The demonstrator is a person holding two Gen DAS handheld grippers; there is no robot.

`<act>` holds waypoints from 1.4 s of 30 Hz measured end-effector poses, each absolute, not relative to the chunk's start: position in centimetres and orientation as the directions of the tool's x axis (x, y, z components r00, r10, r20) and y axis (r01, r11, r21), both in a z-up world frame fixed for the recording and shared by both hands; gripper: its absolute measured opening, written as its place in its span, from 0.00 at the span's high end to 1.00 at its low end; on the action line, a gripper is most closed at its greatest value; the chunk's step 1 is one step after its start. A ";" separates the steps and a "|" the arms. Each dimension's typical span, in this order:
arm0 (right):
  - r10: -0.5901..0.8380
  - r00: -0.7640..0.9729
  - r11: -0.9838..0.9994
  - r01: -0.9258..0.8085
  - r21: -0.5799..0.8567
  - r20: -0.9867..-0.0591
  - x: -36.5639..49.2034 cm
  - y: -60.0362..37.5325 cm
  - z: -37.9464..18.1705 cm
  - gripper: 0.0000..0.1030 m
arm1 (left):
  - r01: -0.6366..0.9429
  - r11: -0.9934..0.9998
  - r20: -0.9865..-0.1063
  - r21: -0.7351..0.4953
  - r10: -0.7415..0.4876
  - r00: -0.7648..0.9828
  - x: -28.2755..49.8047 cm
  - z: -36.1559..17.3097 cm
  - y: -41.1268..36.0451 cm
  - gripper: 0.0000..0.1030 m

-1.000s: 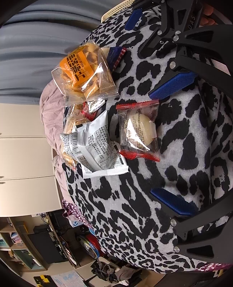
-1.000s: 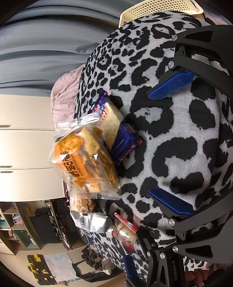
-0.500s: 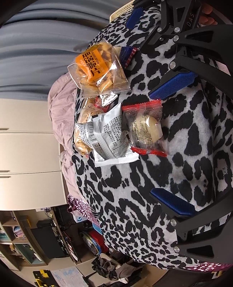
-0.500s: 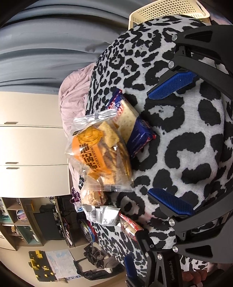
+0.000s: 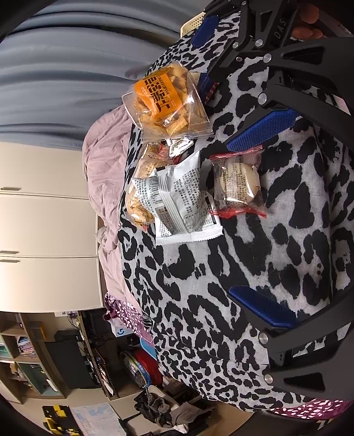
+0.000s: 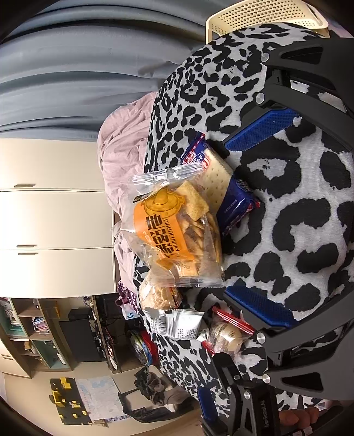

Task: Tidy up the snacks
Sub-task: 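Grasp the orange-label cracker bag with the right tool while the left tool grasps the white foil packet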

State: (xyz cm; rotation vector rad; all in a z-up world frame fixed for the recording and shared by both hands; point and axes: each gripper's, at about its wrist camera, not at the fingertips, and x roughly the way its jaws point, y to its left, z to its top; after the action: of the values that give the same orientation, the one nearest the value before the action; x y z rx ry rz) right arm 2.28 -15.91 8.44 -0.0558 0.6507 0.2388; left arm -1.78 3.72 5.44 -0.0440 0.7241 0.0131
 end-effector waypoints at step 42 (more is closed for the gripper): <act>0.250 0.759 0.966 -0.240 0.099 -0.601 11.3 -16.0 8.4 0.03 | -0.059 0.970 -0.691 -0.235 -0.125 0.712 7.9 3.1 7.0 0.33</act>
State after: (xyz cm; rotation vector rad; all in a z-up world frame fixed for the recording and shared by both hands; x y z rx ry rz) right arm 11.26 -16.04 8.44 0.0164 0.6573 0.2668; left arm 7.86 7.03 3.14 -0.2486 0.7797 -0.0369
